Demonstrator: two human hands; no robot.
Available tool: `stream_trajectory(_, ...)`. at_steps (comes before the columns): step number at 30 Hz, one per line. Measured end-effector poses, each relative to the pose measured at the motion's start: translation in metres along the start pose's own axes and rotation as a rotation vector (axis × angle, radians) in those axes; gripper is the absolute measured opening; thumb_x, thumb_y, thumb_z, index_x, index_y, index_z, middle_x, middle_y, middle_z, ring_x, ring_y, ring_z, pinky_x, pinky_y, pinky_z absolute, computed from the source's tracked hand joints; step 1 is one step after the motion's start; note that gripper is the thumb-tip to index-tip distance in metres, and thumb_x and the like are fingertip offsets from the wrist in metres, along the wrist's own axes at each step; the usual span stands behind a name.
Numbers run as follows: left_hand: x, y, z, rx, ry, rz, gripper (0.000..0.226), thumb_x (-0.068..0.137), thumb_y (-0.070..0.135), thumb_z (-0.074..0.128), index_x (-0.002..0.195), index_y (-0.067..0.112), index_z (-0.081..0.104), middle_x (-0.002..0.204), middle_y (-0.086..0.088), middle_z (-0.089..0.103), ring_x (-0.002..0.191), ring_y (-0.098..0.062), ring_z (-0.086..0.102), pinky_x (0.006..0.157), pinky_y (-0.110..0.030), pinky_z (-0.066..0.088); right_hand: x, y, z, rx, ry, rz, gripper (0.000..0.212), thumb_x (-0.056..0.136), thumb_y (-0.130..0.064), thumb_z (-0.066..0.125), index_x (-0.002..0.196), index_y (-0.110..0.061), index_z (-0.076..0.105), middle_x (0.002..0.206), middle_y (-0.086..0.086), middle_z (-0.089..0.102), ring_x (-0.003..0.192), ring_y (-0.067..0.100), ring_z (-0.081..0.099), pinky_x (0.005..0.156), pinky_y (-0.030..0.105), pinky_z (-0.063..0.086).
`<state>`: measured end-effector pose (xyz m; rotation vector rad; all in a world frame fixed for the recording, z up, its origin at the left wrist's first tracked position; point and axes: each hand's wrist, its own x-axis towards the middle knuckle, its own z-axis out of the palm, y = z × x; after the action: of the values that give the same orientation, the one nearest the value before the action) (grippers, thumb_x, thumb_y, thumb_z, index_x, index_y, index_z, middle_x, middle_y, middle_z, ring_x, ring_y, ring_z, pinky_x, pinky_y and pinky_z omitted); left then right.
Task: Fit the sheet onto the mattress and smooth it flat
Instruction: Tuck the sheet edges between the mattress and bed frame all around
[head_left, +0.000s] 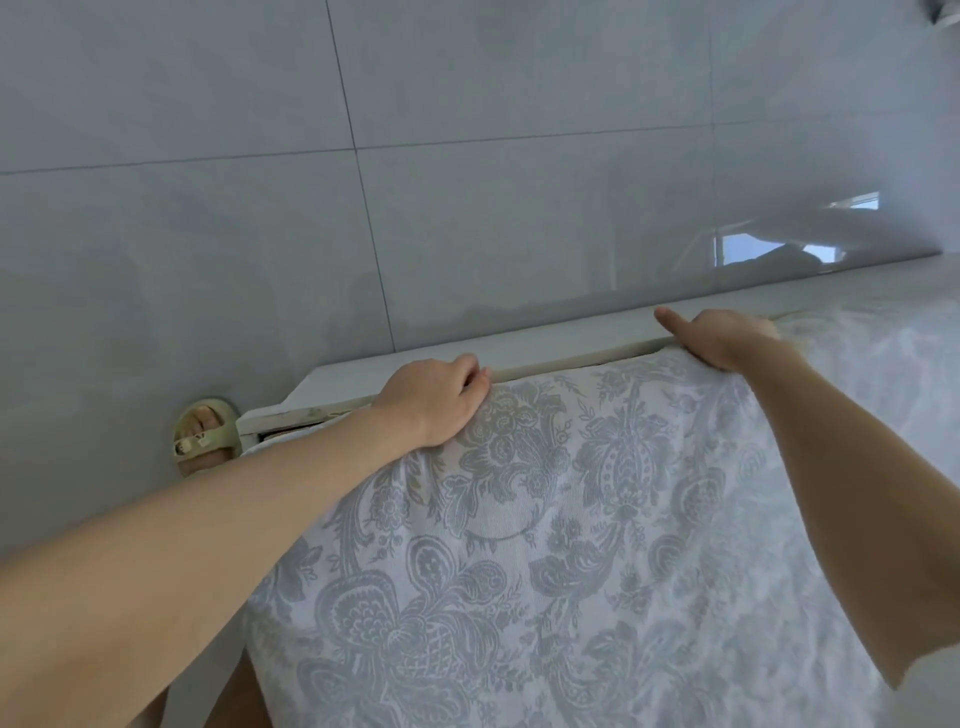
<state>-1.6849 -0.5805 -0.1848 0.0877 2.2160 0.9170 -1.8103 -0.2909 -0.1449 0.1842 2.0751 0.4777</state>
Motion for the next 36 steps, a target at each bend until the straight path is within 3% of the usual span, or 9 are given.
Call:
stream_trajectory(6,-0.015,0.001,-0.022,-0.043,0.087,-0.057,0.035,0.101,0.037,0.027,0.108,0.010,0.049,0.096,-0.012,0.066,0.090,-0.031,0.059,0.071,-0.035,0.040,-0.099,-0.100,0.036,0.095,0.370,-0.495,0.065,0.097,-0.055,0.009,0.084,-0.022,0.063,0.082,0.000,0.065,0.091,0.023,0.061,0.090,0.036,0.033)
stream_trajectory(8,-0.034,-0.016,-0.039,-0.094,0.130,-0.108,0.033,0.100,0.035,0.033,0.102,0.011,0.055,0.094,-0.007,0.065,0.091,-0.027,0.059,0.075,-0.035,0.042,-0.117,-0.131,0.051,0.042,0.423,-0.572,0.070,0.090,-0.058,0.004,0.083,-0.022,0.064,0.087,-0.003,0.068,0.093,0.022,0.059,0.086,0.036,0.032)
stream_trajectory(14,-0.129,-0.083,-0.070,-0.338,0.181,-0.298,0.026,0.094,0.036,0.044,0.094,0.021,0.065,0.099,0.004,0.066,0.097,-0.017,0.057,0.090,-0.035,0.042,-0.107,-0.168,0.041,-0.011,0.235,-0.411,0.067,0.098,-0.053,0.009,0.104,-0.022,0.068,0.112,0.005,0.065,0.111,0.025,0.055,0.099,0.044,0.029)
stream_trajectory(17,-0.161,-0.106,-0.057,-0.443,0.298,-0.467,0.020,0.094,0.028,0.048,0.090,0.016,0.064,0.096,-0.002,0.064,0.093,-0.022,0.057,0.089,-0.039,0.044,-0.138,-0.184,0.048,0.049,0.405,-0.442,0.061,0.098,-0.052,0.015,0.104,-0.024,0.068,0.110,0.003,0.065,0.111,0.025,0.052,0.097,0.041,0.029)
stream_trajectory(22,-0.193,-0.126,-0.030,-1.001,0.249,-0.913,0.027,0.098,0.013,0.037,0.076,0.009,0.052,0.073,-0.012,0.053,0.061,-0.022,0.049,0.059,-0.030,0.043,-0.195,-0.236,0.079,0.200,0.414,-0.619,0.069,0.088,-0.061,0.009,0.109,-0.026,0.065,0.114,-0.006,0.062,0.116,0.018,0.050,0.108,0.044,0.022)
stream_trajectory(26,-0.225,-0.131,-0.009,-1.133,0.117,-0.834,0.032,0.098,0.010,0.033,0.076,0.006,0.057,0.075,-0.012,0.059,0.069,-0.020,0.056,0.067,-0.030,0.047,-0.187,-0.267,0.057,0.104,0.195,-0.439,0.065,0.096,-0.057,0.011,0.119,-0.024,0.062,0.125,0.003,0.060,0.121,0.024,0.050,0.108,0.048,0.021)
stream_trajectory(28,-0.238,-0.138,-0.005,-1.184,0.119,-0.776,0.031,0.098,0.010,0.035,0.077,0.007,0.057,0.077,-0.011,0.060,0.070,-0.019,0.057,0.071,-0.029,0.048,-0.203,-0.271,0.057,0.165,0.271,-0.427,0.061,0.098,-0.054,0.012,0.120,-0.024,0.060,0.128,0.004,0.060,0.124,0.024,0.048,0.109,0.046,0.020)
stream_trajectory(33,-0.273,-0.155,0.020,-1.299,0.033,-0.730,0.027,0.098,0.009,0.037,0.079,0.010,0.055,0.080,-0.009,0.060,0.073,-0.019,0.057,0.074,-0.030,0.048,-0.300,-0.251,0.120,0.023,0.785,-0.807,0.048,0.093,-0.047,0.033,0.115,-0.018,0.065,0.124,0.005,0.063,0.118,0.027,0.055,0.111,0.047,0.025)
stream_trajectory(36,-0.294,-0.159,0.052,-1.352,0.026,-0.764,0.022,0.099,0.008,0.037,0.081,0.012,0.051,0.081,-0.009,0.059,0.073,-0.019,0.057,0.076,-0.031,0.048,-0.329,-0.234,0.172,-0.317,0.721,-1.106,0.037,0.091,-0.039,0.046,0.115,-0.018,0.066,0.129,0.009,0.060,0.122,0.030,0.053,0.113,0.050,0.019)
